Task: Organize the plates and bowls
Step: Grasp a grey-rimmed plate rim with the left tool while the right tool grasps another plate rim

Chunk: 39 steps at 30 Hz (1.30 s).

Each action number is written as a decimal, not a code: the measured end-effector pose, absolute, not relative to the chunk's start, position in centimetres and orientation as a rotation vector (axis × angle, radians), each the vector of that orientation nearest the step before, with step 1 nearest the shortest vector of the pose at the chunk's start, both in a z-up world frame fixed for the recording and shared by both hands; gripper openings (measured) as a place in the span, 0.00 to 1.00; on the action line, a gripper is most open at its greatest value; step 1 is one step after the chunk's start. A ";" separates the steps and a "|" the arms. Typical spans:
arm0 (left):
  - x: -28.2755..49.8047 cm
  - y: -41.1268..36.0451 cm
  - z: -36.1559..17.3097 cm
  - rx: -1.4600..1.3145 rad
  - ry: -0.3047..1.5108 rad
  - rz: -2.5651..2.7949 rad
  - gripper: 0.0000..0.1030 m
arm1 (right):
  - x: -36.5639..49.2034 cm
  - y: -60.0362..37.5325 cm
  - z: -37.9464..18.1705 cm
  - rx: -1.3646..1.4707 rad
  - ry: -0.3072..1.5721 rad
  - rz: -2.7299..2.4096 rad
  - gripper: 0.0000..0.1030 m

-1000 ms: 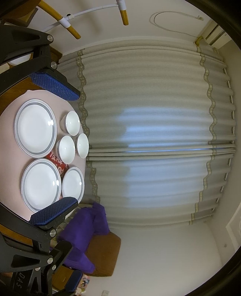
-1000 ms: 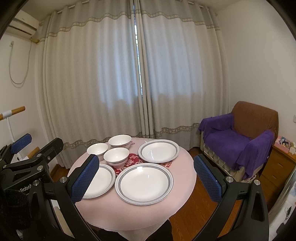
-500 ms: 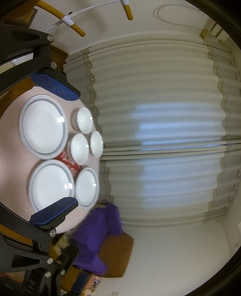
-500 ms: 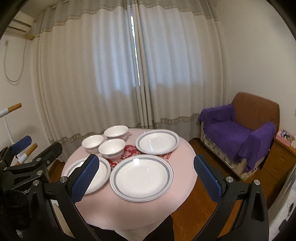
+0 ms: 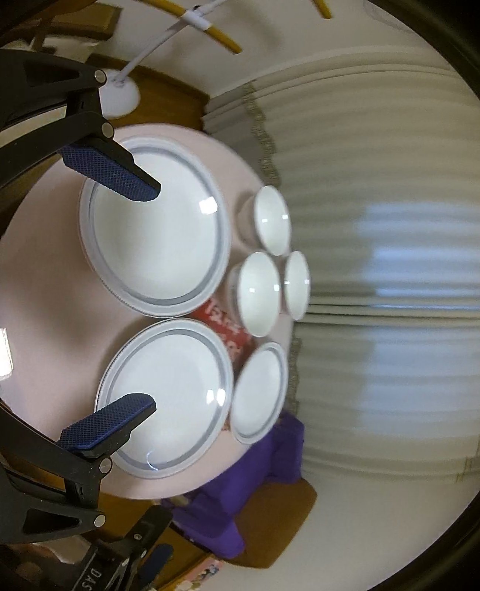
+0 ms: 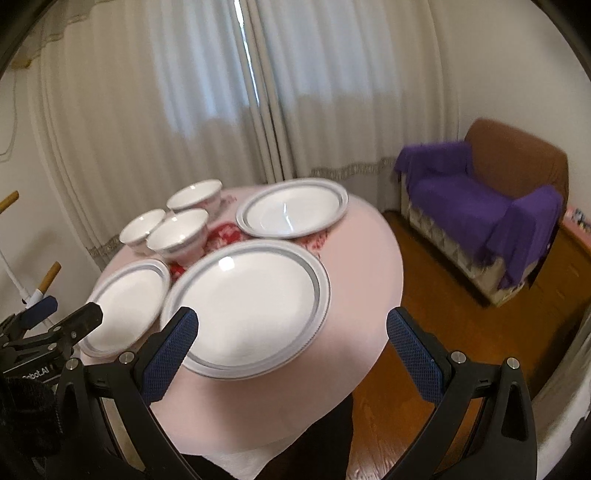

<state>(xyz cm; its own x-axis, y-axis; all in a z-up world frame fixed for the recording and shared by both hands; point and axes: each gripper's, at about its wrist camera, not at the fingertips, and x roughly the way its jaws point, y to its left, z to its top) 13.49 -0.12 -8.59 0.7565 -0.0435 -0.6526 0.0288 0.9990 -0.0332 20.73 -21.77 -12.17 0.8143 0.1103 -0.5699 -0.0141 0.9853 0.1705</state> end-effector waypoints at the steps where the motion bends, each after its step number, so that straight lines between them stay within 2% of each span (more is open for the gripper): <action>1: 13.8 0.0 -8.8 -0.048 0.727 -0.041 0.99 | 21.1 -21.9 -12.6 0.168 0.625 0.070 1.00; 8: 14.8 -1.8 -10.8 -0.154 0.798 -0.042 0.98 | 24.9 -24.0 -15.6 0.218 0.699 0.131 0.98; 14: 14.7 -3.5 -11.5 -0.179 0.762 -0.001 0.97 | 27.2 -24.9 -17.2 0.230 0.748 0.187 0.87; 16: 14.8 -3.7 -12.4 -0.203 0.765 0.036 0.91 | 27.9 -25.2 -17.7 0.237 0.758 0.219 0.79; 21: 15.6 -4.0 -13.9 -0.266 0.781 0.096 0.89 | 29.3 -25.4 -18.7 0.246 0.775 0.274 0.63; 25: 16.8 -4.2 -15.0 -0.320 0.816 0.114 0.84 | 30.3 -25.4 -19.5 0.262 0.789 0.296 0.49; 26: 17.1 -4.1 -15.4 -0.336 0.823 0.116 0.81 | 30.6 -25.5 -19.6 0.269 0.792 0.301 0.46; 28: 17.6 -4.1 -15.8 -0.353 0.833 0.124 0.78 | 31.0 -25.6 -19.9 0.285 0.793 0.313 0.34; 30: 18.3 -4.1 -16.2 -0.367 0.842 0.126 0.77 | 31.3 -25.6 -20.1 0.294 0.794 0.319 0.28; 31: 18.9 -4.2 -16.1 -0.373 0.847 0.124 0.72 | 31.2 -25.7 -20.2 0.297 0.793 0.321 0.25; 36: 19.7 -4.3 -16.5 -0.367 0.835 0.139 0.58 | 31.3 -26.0 -20.3 0.314 0.788 0.332 0.21; 39: 20.0 -4.3 -16.7 -0.357 0.837 0.142 0.46 | 31.5 -26.1 -20.4 0.319 0.786 0.339 0.20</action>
